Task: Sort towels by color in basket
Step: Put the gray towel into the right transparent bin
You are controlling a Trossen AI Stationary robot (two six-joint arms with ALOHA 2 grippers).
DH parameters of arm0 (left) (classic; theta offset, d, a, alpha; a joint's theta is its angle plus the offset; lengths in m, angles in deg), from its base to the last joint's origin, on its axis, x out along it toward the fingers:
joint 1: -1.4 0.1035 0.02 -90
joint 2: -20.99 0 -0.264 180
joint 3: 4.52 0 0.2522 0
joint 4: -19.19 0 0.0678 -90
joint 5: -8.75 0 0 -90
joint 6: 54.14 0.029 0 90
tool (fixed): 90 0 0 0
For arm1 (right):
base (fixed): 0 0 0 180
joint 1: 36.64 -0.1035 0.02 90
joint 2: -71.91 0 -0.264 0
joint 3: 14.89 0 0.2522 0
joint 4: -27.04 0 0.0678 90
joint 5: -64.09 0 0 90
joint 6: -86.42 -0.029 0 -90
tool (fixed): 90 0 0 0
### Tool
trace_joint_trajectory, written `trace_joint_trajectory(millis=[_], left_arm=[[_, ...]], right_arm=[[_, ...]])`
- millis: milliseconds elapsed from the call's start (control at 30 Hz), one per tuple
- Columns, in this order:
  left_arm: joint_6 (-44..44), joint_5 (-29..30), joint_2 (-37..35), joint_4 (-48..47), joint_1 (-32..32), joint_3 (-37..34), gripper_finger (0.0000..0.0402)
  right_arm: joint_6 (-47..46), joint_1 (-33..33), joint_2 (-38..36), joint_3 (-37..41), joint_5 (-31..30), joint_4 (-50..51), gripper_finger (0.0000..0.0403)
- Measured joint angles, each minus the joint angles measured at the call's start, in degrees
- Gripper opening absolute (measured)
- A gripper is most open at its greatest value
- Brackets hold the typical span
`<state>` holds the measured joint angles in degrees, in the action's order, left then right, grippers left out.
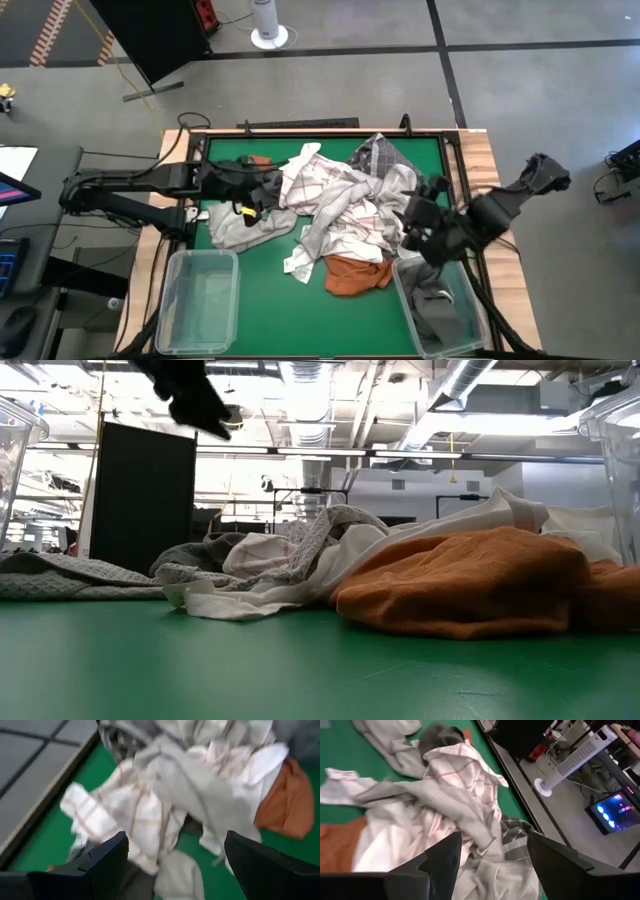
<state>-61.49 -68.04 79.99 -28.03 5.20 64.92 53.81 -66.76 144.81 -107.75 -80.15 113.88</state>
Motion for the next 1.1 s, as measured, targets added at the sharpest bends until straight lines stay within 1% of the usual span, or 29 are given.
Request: trace_joint_trajectory(millis=[67, 133, 233, 400, 500, 600, 700, 800, 933, 1100], left_arm=[[-1.01, 1.52, 0.65, 1.05, 0.47, -1.03, 0.0316], [-2.66, 4.73, 2.00, -1.13, 1.10, -2.08, 0.0316], [-4.66, 8.72, 3.70, -1.15, 2.92, -2.94, 0.0316], [-5.98, 9.18, 8.71, -2.23, 7.21, -3.38, 0.0311], [-5.89, 9.10, 12.18, -3.19, 9.65, -2.57, 0.0304], [-4.97, 9.03, 14.90, -5.34, 12.21, -1.20, 0.0297], [-2.84, 6.87, 17.19, -7.82, 15.25, 0.01, 0.0292], [0.22, 4.18, 19.45, -8.18, 18.35, 0.09, 0.0288], [2.59, 1.24, 23.60, -7.25, 20.91, 0.09, 0.0279], [4.49, 0.88, 27.93, -5.52, 21.02, 0.09, 0.0255]], right_arm=[[5.86, 4.73, -1.63, 3.42, 2.43, -6.05, 0.0270], [11.69, 9.60, -3.06, 6.91, 6.01, -12.12, 0.0270], [18.66, 15.58, -4.96, 11.45, 10.65, -20.19, 0.0270], [28.32, 23.44, -7.64, 17.96, 17.98, -35.52, 0.0270], [32.00, 26.50, -8.21, 21.10, 20.19, -42.40, 0.0270], [34.39, 28.72, -8.40, 23.14, 21.37, -45.63, 0.0270], [34.85, 30.33, -8.40, 23.33, 21.51, -46.66, 0.0270], [35.96, 30.87, -8.47, 23.31, 21.46, -48.68, 0.0270], [36.08, 29.87, -8.45, 23.31, 21.49, -51.90, 0.0270], [36.19, 27.22, -8.43, 23.29, 21.49, -55.79, 0.0270]])
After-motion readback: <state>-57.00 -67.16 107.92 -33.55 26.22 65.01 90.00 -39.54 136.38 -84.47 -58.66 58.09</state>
